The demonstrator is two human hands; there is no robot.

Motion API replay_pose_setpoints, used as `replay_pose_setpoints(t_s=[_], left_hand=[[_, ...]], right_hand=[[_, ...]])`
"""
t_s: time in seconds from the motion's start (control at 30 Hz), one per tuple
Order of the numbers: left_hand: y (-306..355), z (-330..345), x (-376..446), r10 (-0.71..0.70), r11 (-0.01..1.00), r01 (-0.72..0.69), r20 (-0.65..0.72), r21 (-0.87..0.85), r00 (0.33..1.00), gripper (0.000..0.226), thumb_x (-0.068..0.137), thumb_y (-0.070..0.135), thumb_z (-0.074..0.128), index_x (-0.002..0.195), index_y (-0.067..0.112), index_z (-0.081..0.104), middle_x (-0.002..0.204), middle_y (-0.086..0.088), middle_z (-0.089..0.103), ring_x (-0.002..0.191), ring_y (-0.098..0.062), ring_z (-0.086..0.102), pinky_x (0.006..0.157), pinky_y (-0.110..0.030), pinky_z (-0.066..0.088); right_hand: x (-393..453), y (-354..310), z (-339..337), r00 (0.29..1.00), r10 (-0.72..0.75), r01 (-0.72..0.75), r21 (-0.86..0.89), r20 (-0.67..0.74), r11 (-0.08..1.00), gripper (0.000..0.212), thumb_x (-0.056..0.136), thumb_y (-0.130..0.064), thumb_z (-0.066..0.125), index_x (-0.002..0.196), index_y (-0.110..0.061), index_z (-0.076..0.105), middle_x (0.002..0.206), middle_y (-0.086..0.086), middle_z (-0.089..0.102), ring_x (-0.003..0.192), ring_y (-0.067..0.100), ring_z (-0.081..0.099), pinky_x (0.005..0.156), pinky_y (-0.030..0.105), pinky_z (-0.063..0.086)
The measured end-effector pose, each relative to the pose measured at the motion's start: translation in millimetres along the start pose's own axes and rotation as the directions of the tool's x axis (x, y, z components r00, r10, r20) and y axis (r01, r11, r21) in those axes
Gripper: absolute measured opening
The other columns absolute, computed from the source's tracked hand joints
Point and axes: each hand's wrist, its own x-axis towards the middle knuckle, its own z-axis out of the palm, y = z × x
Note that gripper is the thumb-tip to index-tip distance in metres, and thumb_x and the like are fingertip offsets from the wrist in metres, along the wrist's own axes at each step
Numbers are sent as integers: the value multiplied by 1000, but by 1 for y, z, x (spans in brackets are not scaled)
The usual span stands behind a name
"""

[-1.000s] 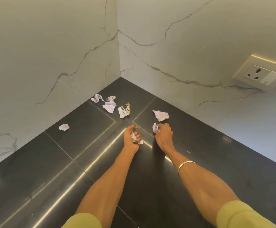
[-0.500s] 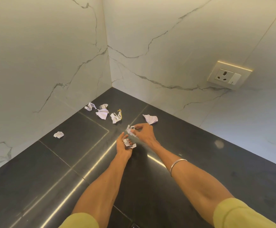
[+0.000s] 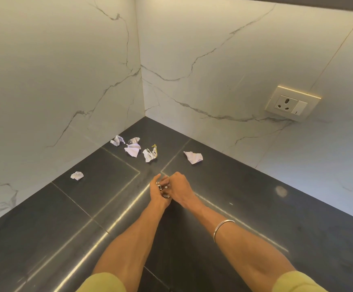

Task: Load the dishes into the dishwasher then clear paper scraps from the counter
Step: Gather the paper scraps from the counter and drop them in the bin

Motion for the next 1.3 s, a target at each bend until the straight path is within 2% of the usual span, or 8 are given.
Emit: replay_pose_setpoints(t_s=[0.23, 0.37, 0.53, 0.63, 0.77, 0.93, 1.1, 1.3], left_hand=[[-4, 16, 26, 57, 995, -43, -161, 91, 985, 15, 73, 21, 58, 67, 8, 61, 70, -11, 66, 40, -22, 55, 42, -21, 45], [1, 21, 36, 37, 999, -35, -134, 11, 990, 24, 82, 17, 57, 61, 13, 46, 48, 1, 45, 25, -9, 25, 30, -12, 18], [11, 13, 46, -48, 995, 46, -22, -89, 999, 31, 85, 17, 59, 58, 15, 42, 41, 6, 38, 25, -7, 22, 27, -15, 15], [12, 13, 46, -60, 991, 59, -6, -121, 998, 32, 84, 18, 59, 57, 15, 43, 41, 6, 38, 25, -7, 22, 28, -14, 15], [11, 14, 47, -47, 990, 43, -24, -133, 999, 33, 85, 18, 59, 56, 15, 44, 43, 6, 37, 26, -7, 21, 30, -13, 15], [15, 12, 47, -53, 980, 51, -7, -190, 999, 30, 85, 18, 59, 58, 14, 46, 42, 5, 40, 26, -7, 25, 28, -14, 17], [9, 4, 37, -23, 987, 24, 11, -157, 1000, 27, 87, 20, 60, 61, 13, 51, 45, 3, 42, 28, -8, 28, 29, -14, 20], [12, -14, 17, -5, 992, 7, 13, -129, 1000, 23, 87, 22, 59, 66, 13, 54, 49, 3, 43, 30, -8, 30, 30, -13, 20]], right_hand=[[34, 12, -49, 834, 72, -209, 192, 547, 959, 38, 82, -18, 78, 118, -26, 72, 112, -4, 73, 104, 8, 67, 92, 19, 49], [42, 37, -49, 957, 204, -282, 494, 206, 822, 18, 87, -16, 73, 103, -20, 78, 101, -2, 75, 90, 9, 68, 70, 14, 50], [64, 76, -45, 899, 337, -273, 242, -280, 931, 55, 81, 12, 49, 117, -23, 71, 121, -2, 60, 111, 20, 57, 93, 32, 51], [79, 85, -48, 931, 274, -257, 100, -240, 961, 66, 76, 14, 56, 133, -19, 59, 139, 11, 50, 130, 30, 44, 104, 39, 44], [96, 94, -40, 934, 354, -347, -109, 45, 931, 72, 85, -5, 60, 149, -30, 37, 152, 7, 39, 138, 31, 39, 108, 43, 40], [82, 93, -26, 949, 302, -316, -295, -93, 902, 45, 91, -15, 64, 135, -14, 54, 123, 11, 59, 113, 30, 55, 87, 37, 52], [55, 77, -17, 938, 299, -334, -226, -178, 915, 17, 94, -5, 51, 102, -5, 66, 94, 10, 60, 87, 31, 64, 66, 31, 43], [30, 58, -5, 946, 325, -324, 32, -14, 946, 12, 88, -12, 62, 98, -10, 69, 103, 11, 67, 93, 32, 64, 68, 27, 42]])
